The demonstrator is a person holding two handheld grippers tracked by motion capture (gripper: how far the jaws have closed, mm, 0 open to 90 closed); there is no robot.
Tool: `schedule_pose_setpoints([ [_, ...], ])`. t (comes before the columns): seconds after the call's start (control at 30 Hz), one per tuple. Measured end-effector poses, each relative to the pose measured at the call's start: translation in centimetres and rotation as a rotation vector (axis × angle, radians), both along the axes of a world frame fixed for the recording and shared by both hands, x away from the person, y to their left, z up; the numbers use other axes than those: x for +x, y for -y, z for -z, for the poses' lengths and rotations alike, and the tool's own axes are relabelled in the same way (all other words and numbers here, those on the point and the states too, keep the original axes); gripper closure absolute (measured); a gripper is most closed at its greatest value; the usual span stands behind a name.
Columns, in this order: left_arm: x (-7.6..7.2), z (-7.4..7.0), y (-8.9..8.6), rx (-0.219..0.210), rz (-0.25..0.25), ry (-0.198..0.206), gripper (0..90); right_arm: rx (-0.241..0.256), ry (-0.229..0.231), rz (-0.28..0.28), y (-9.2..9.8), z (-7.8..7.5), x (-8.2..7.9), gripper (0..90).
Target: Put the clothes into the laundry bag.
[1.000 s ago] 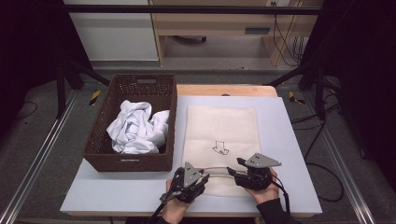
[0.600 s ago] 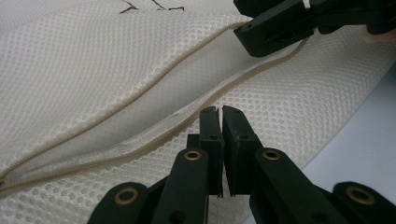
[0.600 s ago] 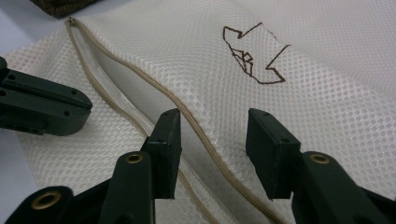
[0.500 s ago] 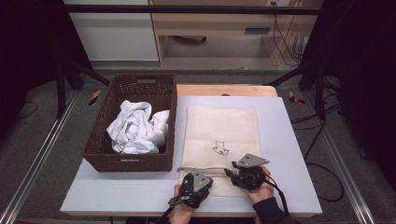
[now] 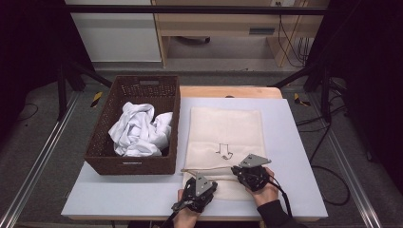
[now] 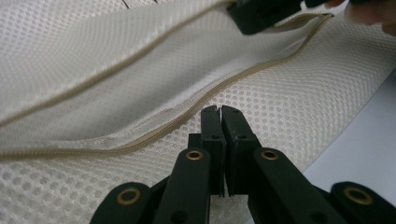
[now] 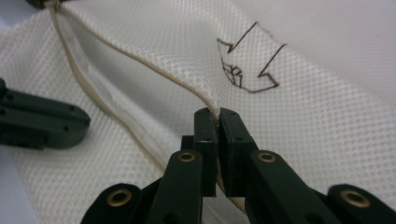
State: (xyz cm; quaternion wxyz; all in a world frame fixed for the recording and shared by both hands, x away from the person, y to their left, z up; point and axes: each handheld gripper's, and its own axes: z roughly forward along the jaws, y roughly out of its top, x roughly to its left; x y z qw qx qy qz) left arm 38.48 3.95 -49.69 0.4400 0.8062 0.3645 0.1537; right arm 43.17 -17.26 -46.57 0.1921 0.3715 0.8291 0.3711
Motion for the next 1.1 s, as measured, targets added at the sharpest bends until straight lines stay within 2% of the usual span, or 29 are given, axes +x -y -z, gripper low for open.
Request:
schedule_pose_setpoints([
  [0.13,0.1,0.0,0.0,-0.011,-0.001,-0.006,86.6,0.075,0.086,0.026,0.5,-1.4,0.0,86.6],
  [0.23,0.0,0.1,-0.1,-0.02,0.001,-0.007,85.0,0.139,0.139,0.023,0.8,-2.1,-0.1,87.0],
  [0.3,0.1,0.1,-0.2,-0.031,0.006,-0.013,82.8,0.149,0.153,0.022,0.8,-2.3,-0.1,87.1],
  [0.33,0.1,0.1,-0.2,-0.044,0.014,-0.022,76.7,0.149,0.156,0.019,0.8,-2.4,-0.1,87.3],
  [0.43,0.4,0.1,-0.6,-0.085,0.023,-0.058,71.9,0.143,0.161,0.017,0.8,-2.4,-0.2,87.3],
  [0.47,0.3,-0.1,-0.7,-0.072,0.013,-0.054,60.9,0.143,0.156,0.015,0.8,-2.4,-0.2,87.4],
  [0.5,0.2,-0.4,-0.8,-0.066,-0.005,-0.046,60.9,0.143,0.156,0.015,0.8,-2.4,-0.2,87.4],
  [0.57,0.1,-1.3,-1.1,-0.073,-0.016,-0.022,54.6,0.141,0.151,0.013,0.8,-2.4,-0.1,87.3],
  [0.6,0.1,-1.8,-1.3,-0.093,-0.021,-0.002,51.7,0.143,0.148,0.011,0.8,-2.4,-0.1,87.3],
  [0.67,0.2,-3.2,-1.7,-0.102,-0.029,0.054,46.9,0.138,0.145,0.009,0.8,-2.3,-0.1,87.3],
  [0.73,0.9,-4.7,-1.9,-0.079,-0.043,0.092,43.4,0.14,0.145,0.011,0.7,-2.4,-0.2,87.3],
  [0.83,2.4,-6.2,-1.8,-0.039,-0.062,0.12,40.8,0.148,0.146,0.009,0.7,-2.6,-0.3,87.3],
  [0.9,3.4,-6.9,-1.4,-0.018,-0.057,0.133,40.2,0.151,0.147,0.01,0.7,-2.6,-0.3,87.3],
  [1.0,4.5,-7.3,0.0,0.051,-0.017,0.144,38.7,0.15,0.149,0.009,0.8,-2.6,-0.3,87.3],
  [1.1,4.8,-7.0,1.7,0.114,0.021,0.154,39.3,0.16,0.157,0.012,0.8,-2.7,-0.4,87.3],
])
